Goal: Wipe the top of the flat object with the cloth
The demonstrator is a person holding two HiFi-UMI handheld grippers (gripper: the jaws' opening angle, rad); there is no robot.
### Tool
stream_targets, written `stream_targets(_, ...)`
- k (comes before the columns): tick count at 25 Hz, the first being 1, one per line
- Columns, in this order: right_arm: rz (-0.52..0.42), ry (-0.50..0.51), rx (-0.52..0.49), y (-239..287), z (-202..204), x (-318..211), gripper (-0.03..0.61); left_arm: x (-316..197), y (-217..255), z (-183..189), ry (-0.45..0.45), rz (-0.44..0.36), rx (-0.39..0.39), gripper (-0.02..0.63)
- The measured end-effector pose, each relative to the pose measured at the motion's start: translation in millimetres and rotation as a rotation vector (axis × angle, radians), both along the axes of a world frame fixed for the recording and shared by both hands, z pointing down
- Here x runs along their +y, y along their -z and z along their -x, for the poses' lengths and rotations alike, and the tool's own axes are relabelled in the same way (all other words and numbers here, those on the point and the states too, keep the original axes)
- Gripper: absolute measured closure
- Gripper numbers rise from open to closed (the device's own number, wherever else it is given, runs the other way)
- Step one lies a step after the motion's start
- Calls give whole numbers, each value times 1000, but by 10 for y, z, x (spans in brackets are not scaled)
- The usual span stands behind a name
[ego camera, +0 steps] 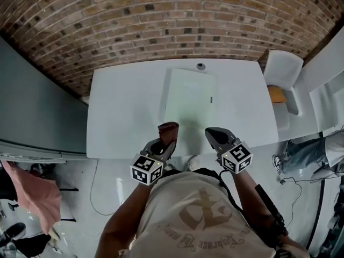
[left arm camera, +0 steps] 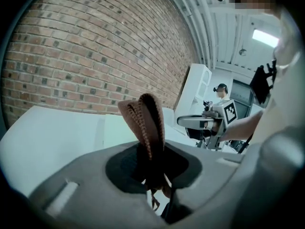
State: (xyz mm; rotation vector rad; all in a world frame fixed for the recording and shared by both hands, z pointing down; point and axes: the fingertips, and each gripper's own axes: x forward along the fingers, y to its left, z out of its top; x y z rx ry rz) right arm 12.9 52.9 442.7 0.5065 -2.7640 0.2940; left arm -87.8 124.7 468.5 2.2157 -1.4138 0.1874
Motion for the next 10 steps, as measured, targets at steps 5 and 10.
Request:
stream_targets(5,-3,-17,5,7,47,196,571,115,53,-69,-60,-18,37,547)
stream_targets(10,-6,-19,2,23,177,382,571,279,49,-40,-90,-12,62,546)
